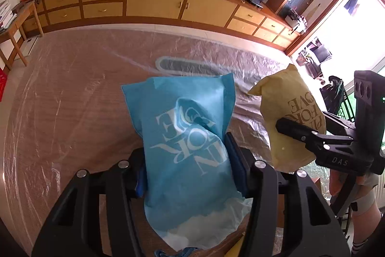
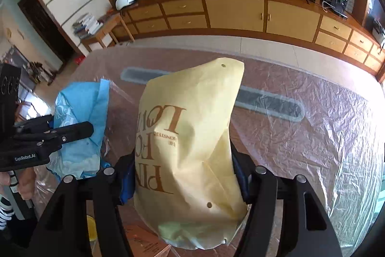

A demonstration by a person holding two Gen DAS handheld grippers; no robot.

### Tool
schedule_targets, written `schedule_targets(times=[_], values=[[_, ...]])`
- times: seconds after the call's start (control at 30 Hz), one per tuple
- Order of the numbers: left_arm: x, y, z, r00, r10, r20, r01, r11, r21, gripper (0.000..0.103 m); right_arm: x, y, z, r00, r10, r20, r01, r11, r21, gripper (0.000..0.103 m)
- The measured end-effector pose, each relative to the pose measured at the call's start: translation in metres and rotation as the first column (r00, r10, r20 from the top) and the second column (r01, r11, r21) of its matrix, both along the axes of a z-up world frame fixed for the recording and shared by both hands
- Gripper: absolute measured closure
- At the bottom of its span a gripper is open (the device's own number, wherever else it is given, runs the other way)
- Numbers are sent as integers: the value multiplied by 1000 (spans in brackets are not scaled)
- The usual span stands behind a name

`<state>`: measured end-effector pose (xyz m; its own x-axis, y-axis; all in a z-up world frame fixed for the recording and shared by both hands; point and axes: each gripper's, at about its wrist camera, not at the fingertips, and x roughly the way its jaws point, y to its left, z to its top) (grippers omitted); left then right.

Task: Collect trash
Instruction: 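Carry the blue bag and yellow bag over the black bin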

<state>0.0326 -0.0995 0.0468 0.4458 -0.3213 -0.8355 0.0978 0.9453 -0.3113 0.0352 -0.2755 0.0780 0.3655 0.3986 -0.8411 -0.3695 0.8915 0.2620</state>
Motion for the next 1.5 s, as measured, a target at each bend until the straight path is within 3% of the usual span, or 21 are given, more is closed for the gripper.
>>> schedule_targets(times=[0.43,0.57,0.97,1.37,1.43,1.5], values=[[-24,13,26,997,5,71,-4,1000,-13,49,-25,-45,38,989,-137,58,129,984,120,44],[-37,13,34,995,0,98,0,1000,-3,49,-44,-59,51,984,-169,60,154,968,197,44],[-82,8,55,984,-42,172,34,998,49,49,-119,-73,73,980,-187,67,157,938,309,45],[-141,2,62,977,-74,199,60,996,71,49,-198,-69,82,988,-141,65,109,928,355,45],[-152,-2,59,977,-83,194,70,995,73,49,-208,-66,81,988,-134,74,102,937,333,45],[-160,-5,52,980,-88,179,74,994,85,48,-210,-59,72,987,-136,79,114,963,243,45]])
